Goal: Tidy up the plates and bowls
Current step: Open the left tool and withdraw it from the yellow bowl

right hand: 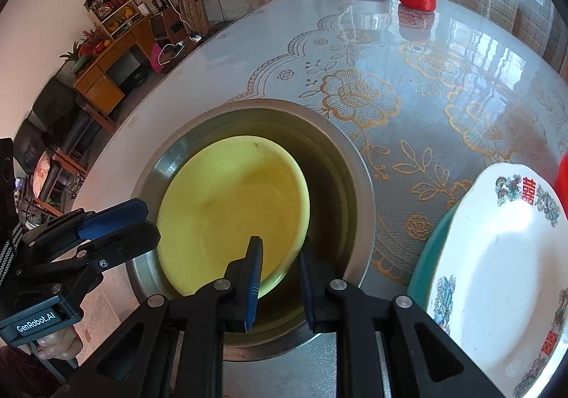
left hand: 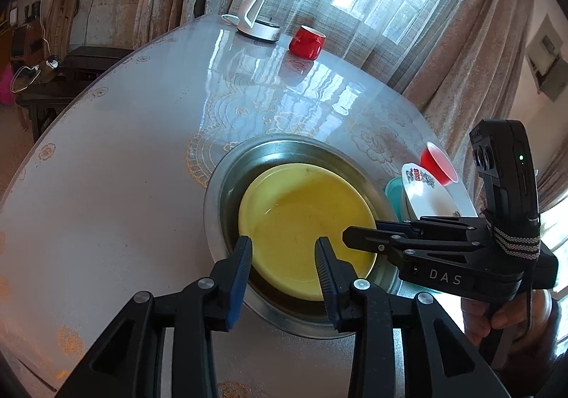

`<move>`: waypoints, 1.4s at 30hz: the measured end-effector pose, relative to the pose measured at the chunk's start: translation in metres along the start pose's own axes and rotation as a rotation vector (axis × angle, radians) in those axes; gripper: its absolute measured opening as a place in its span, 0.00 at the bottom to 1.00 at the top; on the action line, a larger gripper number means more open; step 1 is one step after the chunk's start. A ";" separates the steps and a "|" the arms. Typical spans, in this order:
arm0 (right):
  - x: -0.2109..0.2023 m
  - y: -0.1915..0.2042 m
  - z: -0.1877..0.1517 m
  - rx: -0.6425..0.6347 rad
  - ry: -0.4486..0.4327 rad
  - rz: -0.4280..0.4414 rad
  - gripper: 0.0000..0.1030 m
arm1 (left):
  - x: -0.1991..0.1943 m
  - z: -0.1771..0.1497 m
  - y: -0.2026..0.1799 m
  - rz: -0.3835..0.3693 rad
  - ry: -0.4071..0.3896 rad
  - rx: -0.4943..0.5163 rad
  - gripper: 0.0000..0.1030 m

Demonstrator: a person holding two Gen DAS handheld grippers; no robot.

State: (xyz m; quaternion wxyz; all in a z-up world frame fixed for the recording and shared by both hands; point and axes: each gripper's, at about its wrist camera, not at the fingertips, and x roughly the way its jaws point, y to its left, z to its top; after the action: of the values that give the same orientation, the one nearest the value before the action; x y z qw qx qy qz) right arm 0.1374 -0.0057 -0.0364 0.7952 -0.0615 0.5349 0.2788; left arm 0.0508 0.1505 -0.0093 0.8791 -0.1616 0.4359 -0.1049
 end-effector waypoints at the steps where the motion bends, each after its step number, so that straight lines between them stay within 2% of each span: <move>1: 0.002 0.001 0.000 -0.002 0.002 -0.002 0.19 | 0.000 0.000 0.001 -0.004 0.000 -0.004 0.36; 9: 0.000 0.002 0.000 0.007 0.003 -0.007 0.19 | -0.003 0.003 -0.001 0.041 -0.034 0.028 0.40; 17: -0.009 0.007 -0.002 -0.012 -0.039 -0.042 0.29 | -0.008 0.006 -0.004 0.102 -0.085 0.047 0.42; 22: -0.015 0.010 -0.007 -0.031 -0.073 -0.098 0.33 | -0.011 0.008 -0.009 0.121 -0.112 0.062 0.42; 30: -0.030 0.002 -0.013 0.005 -0.145 -0.062 0.36 | -0.014 0.010 -0.032 0.193 -0.163 0.134 0.43; 42: -0.062 -0.038 -0.025 0.171 -0.298 -0.014 0.36 | -0.001 0.016 -0.062 0.198 -0.142 0.192 0.48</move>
State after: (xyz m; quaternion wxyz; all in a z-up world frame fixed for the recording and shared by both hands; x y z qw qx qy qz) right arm 0.1190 -0.0709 0.0002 0.8698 0.0446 0.4326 0.2330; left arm 0.0605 0.0968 0.0235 0.9252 -0.0402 0.3744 -0.0472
